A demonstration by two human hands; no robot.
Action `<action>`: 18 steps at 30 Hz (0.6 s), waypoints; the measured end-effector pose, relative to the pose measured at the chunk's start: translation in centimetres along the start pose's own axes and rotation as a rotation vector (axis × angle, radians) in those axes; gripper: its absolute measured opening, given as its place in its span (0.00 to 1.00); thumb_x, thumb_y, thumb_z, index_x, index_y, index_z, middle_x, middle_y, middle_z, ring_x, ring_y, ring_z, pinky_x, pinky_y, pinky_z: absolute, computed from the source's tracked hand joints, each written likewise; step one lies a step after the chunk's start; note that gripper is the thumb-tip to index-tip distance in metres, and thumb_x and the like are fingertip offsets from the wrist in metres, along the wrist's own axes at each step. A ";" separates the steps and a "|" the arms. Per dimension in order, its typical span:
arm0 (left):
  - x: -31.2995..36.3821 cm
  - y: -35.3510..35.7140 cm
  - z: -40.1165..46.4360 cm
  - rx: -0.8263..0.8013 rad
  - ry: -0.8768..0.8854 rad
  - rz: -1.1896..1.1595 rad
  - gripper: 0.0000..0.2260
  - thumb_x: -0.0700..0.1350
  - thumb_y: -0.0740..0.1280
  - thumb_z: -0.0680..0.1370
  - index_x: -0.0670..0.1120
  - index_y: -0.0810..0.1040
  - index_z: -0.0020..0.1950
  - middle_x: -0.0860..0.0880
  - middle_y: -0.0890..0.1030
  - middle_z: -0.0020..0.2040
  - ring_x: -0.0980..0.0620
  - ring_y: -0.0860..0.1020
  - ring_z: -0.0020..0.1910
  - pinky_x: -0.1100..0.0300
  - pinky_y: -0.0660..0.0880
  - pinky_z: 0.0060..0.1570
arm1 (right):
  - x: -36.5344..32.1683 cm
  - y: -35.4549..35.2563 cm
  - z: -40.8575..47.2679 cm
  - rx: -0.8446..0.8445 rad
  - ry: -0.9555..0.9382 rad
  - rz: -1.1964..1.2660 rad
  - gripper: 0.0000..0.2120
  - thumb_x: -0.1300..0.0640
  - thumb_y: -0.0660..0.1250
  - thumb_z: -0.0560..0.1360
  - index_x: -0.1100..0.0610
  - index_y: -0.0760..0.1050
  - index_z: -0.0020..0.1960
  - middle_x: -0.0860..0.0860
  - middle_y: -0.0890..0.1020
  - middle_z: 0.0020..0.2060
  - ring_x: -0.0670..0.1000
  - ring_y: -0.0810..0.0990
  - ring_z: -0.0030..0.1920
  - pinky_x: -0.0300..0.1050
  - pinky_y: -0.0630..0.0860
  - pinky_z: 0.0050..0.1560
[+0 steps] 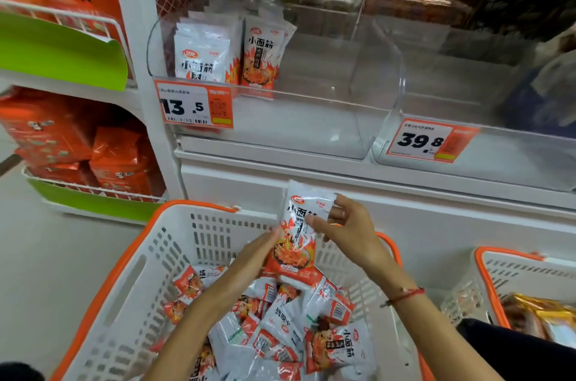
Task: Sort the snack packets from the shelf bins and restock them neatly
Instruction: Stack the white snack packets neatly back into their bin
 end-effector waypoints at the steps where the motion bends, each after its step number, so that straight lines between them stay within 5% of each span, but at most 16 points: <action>1: 0.8 0.1 -0.3 0.014 0.050 0.018 0.18 0.68 0.59 0.73 0.63 0.75 0.57 0.65 0.80 0.54 0.62 0.77 0.58 0.57 0.68 0.67 | -0.6 0.1 0.0 0.012 -0.014 0.025 0.12 0.63 0.72 0.73 0.58 0.78 0.56 0.53 0.86 0.45 0.45 0.81 0.37 0.37 0.76 0.34; 4: 2.9 -0.2 -1.0 0.068 0.206 0.007 0.14 0.61 0.61 0.75 0.64 0.72 0.60 0.70 0.81 0.48 0.69 0.79 0.50 0.74 0.73 0.50 | -2.6 0.8 -0.1 0.012 -0.117 -0.011 0.14 0.60 0.73 0.73 0.46 0.78 0.55 0.45 0.85 0.48 0.44 0.83 0.46 0.38 0.78 0.40; 8: 5.6 -1.0 -1.7 0.172 0.366 -0.067 0.14 0.58 0.62 0.75 0.63 0.73 0.61 0.65 0.81 0.55 0.62 0.79 0.56 0.61 0.76 0.58 | -5.3 0.8 -0.2 0.243 -0.244 -0.184 0.22 0.53 0.76 0.70 0.44 0.73 0.60 0.40 0.79 0.48 0.43 0.77 0.45 0.34 0.73 0.37; 11: 8.8 -1.6 -2.7 0.242 0.517 -0.101 0.13 0.54 0.61 0.76 0.63 0.72 0.60 0.68 0.81 0.53 0.67 0.78 0.55 0.71 0.74 0.51 | -7.5 0.6 0.5 0.167 -0.177 -0.123 0.37 0.44 0.76 0.67 0.45 0.63 0.71 0.40 0.73 0.59 0.39 0.74 0.56 0.38 0.75 0.54; 15: 13.3 -2.6 -3.2 0.339 0.644 -0.011 0.09 0.58 0.60 0.76 0.68 0.68 0.55 0.82 0.70 0.50 0.82 0.66 0.54 0.83 0.65 0.47 | -11.5 1.2 1.5 -0.114 -0.256 -0.077 0.23 0.48 0.72 0.72 0.48 0.71 0.65 0.41 0.81 0.57 0.40 0.78 0.58 0.44 0.76 0.60; 18: 16.1 -4.2 -3.1 0.390 0.733 0.084 0.11 0.65 0.63 0.75 0.71 0.68 0.56 0.71 0.67 0.60 0.81 0.61 0.60 0.83 0.61 0.52 | -14.7 0.7 2.6 -0.110 -0.344 0.011 0.18 0.56 0.71 0.73 0.52 0.73 0.62 0.45 0.83 0.54 0.41 0.80 0.55 0.41 0.78 0.55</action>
Point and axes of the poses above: each hand's wrist, its own z-axis towards the middle knuckle, its own y-axis out of the palm, x = y × z, the point moved 4 cm from there along z, towards the middle knuckle
